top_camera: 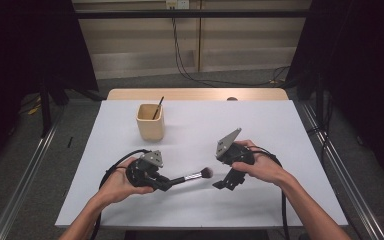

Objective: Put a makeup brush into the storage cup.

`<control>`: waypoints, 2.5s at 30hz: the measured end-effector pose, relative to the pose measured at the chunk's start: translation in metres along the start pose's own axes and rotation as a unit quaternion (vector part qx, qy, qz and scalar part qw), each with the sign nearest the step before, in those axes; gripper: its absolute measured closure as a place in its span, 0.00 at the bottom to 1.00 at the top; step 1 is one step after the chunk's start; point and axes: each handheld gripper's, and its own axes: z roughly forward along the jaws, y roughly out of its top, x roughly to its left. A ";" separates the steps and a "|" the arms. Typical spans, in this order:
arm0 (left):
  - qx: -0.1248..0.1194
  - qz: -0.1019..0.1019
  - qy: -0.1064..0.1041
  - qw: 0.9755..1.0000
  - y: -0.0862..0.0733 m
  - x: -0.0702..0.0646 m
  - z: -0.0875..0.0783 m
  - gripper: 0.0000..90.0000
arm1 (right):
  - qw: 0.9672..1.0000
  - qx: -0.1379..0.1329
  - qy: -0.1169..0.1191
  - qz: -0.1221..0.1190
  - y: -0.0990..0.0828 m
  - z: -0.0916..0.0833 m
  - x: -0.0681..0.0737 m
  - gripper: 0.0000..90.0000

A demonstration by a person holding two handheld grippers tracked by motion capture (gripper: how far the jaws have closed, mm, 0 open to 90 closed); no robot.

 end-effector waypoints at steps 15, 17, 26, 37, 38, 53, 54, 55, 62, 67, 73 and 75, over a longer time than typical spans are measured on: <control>-0.047 -0.021 0.030 0.998 -0.018 -0.008 -0.013 0.83 | 0.998 -0.048 -0.012 0.049 -0.029 -0.012 0.002 0.06; -0.060 -0.030 0.031 0.997 -0.022 -0.006 -0.014 0.83 | 0.996 -0.065 -0.023 0.058 -0.033 -0.014 0.002 0.06; -0.105 -0.040 0.043 0.993 -0.028 -0.004 -0.016 0.83 | 0.989 -0.117 -0.032 0.087 -0.045 -0.011 0.009 0.10; -0.141 -0.033 0.058 0.988 -0.031 -0.008 -0.017 0.83 | 0.979 -0.175 -0.036 0.095 -0.047 -0.011 0.013 0.07; -0.145 -0.036 0.059 0.987 -0.031 -0.008 -0.017 0.83 | 0.979 -0.177 -0.038 0.095 -0.047 -0.011 0.013 0.07; -0.197 -0.037 0.070 0.977 -0.028 -0.015 -0.022 0.83 | 0.966 -0.237 -0.028 0.103 -0.053 -0.003 0.021 0.01; -0.200 -0.035 0.070 0.977 -0.028 -0.015 -0.022 0.83 | 0.963 -0.247 -0.024 0.106 -0.053 -0.001 0.022 0.01; -0.205 -0.035 0.068 0.976 -0.027 -0.016 -0.022 0.83 | 0.960 -0.258 -0.017 0.106 -0.053 0.000 0.022 0.01; -0.241 -0.029 0.066 0.968 -0.026 -0.018 -0.022 0.83 | 0.948 -0.298 -0.004 0.112 -0.053 0.005 0.024 0.01; -0.265 -0.020 0.069 0.962 -0.024 -0.017 -0.021 0.83 | 0.942 -0.319 -0.002 0.102 -0.051 0.003 0.026 0.01; -0.278 -0.016 0.068 0.958 -0.019 -0.017 -0.019 0.83 | 0.929 -0.357 0.005 0.097 -0.045 -0.001 0.025 0.01; -0.284 -0.015 0.068 0.956 -0.017 -0.016 -0.018 0.83 | 0.926 -0.365 0.008 0.095 -0.043 -0.003 0.025 0.02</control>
